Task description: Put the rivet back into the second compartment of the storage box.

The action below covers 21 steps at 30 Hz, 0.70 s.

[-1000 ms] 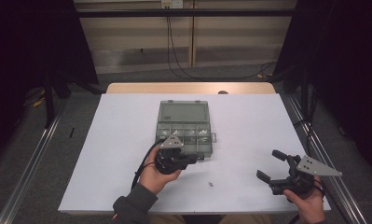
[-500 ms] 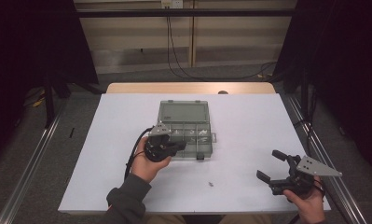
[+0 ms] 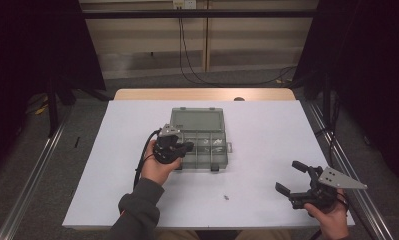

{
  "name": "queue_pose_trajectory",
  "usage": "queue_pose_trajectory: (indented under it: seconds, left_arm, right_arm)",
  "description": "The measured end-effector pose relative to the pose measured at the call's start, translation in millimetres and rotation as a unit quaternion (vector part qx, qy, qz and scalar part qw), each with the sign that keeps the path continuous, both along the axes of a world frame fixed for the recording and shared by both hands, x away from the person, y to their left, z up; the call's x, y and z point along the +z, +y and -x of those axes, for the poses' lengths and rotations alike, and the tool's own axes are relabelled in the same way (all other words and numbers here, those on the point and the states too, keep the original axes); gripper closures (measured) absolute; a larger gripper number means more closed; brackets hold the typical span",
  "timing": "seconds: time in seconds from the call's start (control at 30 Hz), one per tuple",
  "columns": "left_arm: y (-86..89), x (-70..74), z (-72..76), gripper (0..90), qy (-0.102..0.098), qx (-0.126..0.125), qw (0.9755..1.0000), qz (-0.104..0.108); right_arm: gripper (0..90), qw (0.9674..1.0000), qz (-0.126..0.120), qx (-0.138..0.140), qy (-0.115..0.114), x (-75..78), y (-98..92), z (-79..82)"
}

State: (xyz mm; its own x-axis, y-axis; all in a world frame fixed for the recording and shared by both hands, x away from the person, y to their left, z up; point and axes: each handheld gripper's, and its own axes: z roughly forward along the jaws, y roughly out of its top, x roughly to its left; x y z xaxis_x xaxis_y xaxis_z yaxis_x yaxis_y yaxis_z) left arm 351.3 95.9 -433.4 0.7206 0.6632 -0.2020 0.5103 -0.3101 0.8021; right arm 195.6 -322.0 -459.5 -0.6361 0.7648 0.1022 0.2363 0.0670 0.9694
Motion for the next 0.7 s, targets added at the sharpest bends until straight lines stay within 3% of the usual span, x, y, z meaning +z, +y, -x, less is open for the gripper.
queue_pose_trajectory:
  seconds: [0.27, 0.4, 0.7]
  left_arm:
    - [3.0, -4.8, -10.9, 86.9, 0.002, 0.032, 0.9995, 0.007]
    - [1.1, -4.9, -15.6, 86.9, -0.001, 0.037, 0.9992, -0.013]
    - [-1.3, -3.7, -24.9, 86.9, -0.006, 0.059, 0.9981, -0.016]
  right_arm:
    - [1.1, 1.0, -0.001, 0.001, -0.001, -0.1, 0.4, -0.1]
    - [1.1, 1.0, -0.001, 0.001, -0.001, 0.1, 0.2, 0.2]
    - [1.1, 1.0, 0.0, 0.002, -0.001, 0.1, 0.4, 0.2]
